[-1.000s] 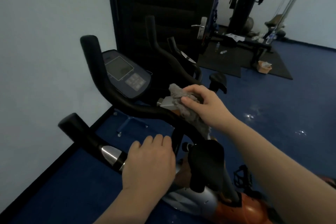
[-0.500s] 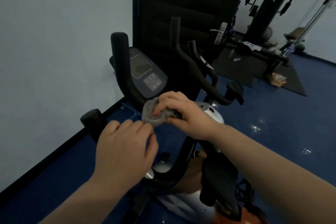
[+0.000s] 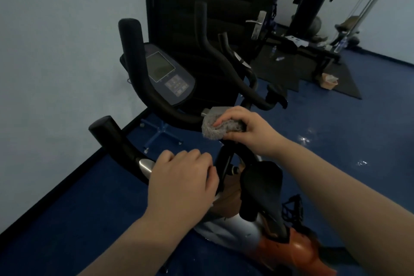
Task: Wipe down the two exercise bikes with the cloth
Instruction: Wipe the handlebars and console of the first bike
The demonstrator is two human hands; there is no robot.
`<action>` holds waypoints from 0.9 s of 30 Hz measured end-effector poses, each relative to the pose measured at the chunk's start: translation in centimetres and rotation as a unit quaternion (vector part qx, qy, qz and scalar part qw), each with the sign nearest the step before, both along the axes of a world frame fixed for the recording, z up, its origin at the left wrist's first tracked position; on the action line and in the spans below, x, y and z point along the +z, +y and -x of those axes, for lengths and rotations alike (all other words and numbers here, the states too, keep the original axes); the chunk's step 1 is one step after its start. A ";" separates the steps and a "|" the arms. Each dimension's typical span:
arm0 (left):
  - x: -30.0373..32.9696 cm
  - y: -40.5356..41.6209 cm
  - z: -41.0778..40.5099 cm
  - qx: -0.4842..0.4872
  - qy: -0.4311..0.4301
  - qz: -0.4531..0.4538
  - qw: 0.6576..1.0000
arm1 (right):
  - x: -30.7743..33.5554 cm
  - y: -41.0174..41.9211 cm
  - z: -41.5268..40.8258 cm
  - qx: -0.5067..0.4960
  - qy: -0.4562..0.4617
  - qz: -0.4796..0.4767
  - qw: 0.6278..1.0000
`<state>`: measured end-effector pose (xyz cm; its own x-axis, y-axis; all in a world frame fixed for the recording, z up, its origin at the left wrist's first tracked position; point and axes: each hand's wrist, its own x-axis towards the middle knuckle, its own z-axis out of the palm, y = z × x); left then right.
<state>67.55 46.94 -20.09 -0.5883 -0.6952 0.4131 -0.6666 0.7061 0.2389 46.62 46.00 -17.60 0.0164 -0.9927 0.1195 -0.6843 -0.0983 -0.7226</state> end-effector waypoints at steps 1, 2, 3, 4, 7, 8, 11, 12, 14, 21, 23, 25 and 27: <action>-0.1 0.1 0.1 -0.001 -0.015 0.000 1.000 | -0.1 0.1 0.1 -0.010 0.009 -0.003 1.000; -0.2 0.2 0.2 -0.003 -0.028 -0.001 1.000 | -0.3 0.4 0.2 -0.019 0.017 -0.004 1.000; -0.3 0.3 0.2 -0.004 -0.037 -0.003 0.999 | -0.4 0.7 0.3 -0.028 0.022 -0.005 0.999; -0.4 0.3 0.1 -0.005 -0.043 -0.004 0.999 | -0.5 1.0 0.5 -0.033 0.025 -0.005 0.999; -0.6 0.5 -0.5 -0.014 -0.055 -0.010 0.998 | -0.6 2.5 1.3 -0.044 -0.001 -0.025 0.999; -0.6 0.6 -0.7 -0.017 -0.060 -0.012 0.998 | -0.5 3.1 1.6 -0.049 -0.022 -0.047 0.997; -0.6 1.2 -1.1 -0.019 -0.062 -0.037 0.997 | 0.0 4.9 3.2 -0.056 -0.045 -0.119 0.990; -0.6 1.5 -1.1 -0.021 -0.042 -0.051 0.998 | 0.2 5.5 3.8 -0.060 -0.018 -0.141 0.988; -0.7 2.3 -1.0 -0.042 0.019 -0.087 0.995 | 0.9 6.7 4.7 -0.096 0.057 -0.166 0.980; -0.8 5.1 3.7 -0.079 0.214 -0.279 0.933 | -1.9 10.8 -1.5 -0.281 0.085 0.075 0.953; -1.2 5.5 4.7 -0.070 0.220 -0.282 0.931 | -4.1 12.4 -4.1 -0.304 0.063 0.098 0.946; -1.8 5.7 5.0 -0.067 0.221 -0.264 0.937 | -5.4 14.6 -4.5 -0.313 0.035 0.084 0.945; -2.4 5.8 4.9 -0.076 0.219 -0.239 0.943 | -5.3 16.6 -2.6 -0.294 0.019 0.015 0.955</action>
<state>62.69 52.71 -22.49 -0.5422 -0.7846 0.3006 -0.3302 0.5280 0.7825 49.25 62.59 -22.87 -0.5382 -0.8277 0.1588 -0.6533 0.2907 -0.6991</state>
